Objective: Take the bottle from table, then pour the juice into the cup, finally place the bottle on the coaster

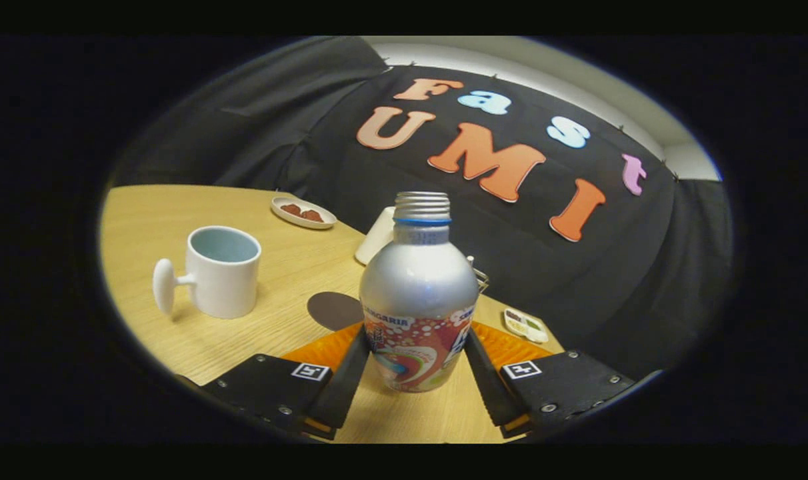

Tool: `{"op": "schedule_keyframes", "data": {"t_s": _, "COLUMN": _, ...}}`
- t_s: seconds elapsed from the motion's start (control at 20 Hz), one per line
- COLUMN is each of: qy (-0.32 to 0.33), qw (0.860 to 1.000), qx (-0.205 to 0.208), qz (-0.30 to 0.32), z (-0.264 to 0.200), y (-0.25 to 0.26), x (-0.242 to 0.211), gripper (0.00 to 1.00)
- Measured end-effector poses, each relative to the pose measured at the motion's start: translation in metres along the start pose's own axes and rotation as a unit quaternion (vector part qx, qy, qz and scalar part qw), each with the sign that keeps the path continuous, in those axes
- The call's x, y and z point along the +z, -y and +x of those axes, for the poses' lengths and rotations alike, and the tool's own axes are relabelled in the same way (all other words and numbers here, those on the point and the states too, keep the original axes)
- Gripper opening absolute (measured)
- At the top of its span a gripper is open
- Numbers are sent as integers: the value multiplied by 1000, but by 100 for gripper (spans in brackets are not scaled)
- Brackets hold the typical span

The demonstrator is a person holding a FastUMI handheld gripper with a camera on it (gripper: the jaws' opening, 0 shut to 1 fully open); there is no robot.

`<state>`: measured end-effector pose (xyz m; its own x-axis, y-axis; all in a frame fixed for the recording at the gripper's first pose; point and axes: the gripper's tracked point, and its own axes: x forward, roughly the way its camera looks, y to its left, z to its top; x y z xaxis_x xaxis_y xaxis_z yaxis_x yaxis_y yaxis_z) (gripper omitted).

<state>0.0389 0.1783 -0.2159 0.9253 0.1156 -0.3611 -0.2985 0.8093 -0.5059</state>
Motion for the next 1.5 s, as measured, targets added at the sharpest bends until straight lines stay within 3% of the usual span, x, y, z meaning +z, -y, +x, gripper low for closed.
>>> {"op": "schedule_keyframes", "data": {"t_s": 0.5, "qy": 13, "qw": 987, "qx": -30, "qz": -154, "z": 13, "y": -17, "x": 24, "gripper": 78}}
{"op": "schedule_keyframes", "data": {"t_s": 1.0, "qy": 18, "qw": 951, "qx": -50, "qz": -304, "z": 21, "y": -24, "x": 30, "gripper": 78}}
{"op": "schedule_keyframes", "data": {"t_s": 1.5, "qy": 36, "qw": 917, "qx": -70, "qz": -391, "z": 17, "y": -33, "x": 40, "gripper": 77}}
